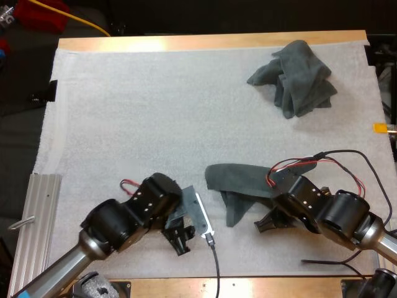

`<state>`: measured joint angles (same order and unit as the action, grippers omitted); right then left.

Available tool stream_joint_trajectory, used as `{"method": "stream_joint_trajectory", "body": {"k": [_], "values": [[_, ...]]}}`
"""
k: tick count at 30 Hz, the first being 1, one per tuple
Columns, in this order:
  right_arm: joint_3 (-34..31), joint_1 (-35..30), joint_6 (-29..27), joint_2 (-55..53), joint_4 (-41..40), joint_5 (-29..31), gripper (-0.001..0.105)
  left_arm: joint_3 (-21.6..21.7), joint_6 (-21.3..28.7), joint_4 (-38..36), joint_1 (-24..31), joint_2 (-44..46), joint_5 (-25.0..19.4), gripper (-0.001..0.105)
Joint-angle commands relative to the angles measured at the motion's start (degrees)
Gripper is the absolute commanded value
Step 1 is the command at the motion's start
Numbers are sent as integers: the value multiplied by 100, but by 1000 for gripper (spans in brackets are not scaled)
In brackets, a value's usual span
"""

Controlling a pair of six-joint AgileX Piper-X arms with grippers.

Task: Pick towel from pile, fold and stack

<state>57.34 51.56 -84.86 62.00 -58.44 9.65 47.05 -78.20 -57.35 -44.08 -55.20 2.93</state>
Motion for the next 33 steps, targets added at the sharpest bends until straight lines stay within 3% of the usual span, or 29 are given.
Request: {"method": "stream_joint_trajectory", "body": {"k": [1, 9, 29, 33], "values": [[3, 16, 23, -41, -59, -55, 1, 45, 104, 266, -41, -59, -151, 69], [3, 16, 156, -41, -59, -55, 1, 45, 387, 950, -41, -676, -152, 69], [3, 16, 259, -41, -366, -55, 1, 45, 390, 2123, -41, -2403, -153, 69], [3, 16, 259, -41, -407, -55, 1, 45, 390, 2390, -41, -2675, -459, 69]]}}
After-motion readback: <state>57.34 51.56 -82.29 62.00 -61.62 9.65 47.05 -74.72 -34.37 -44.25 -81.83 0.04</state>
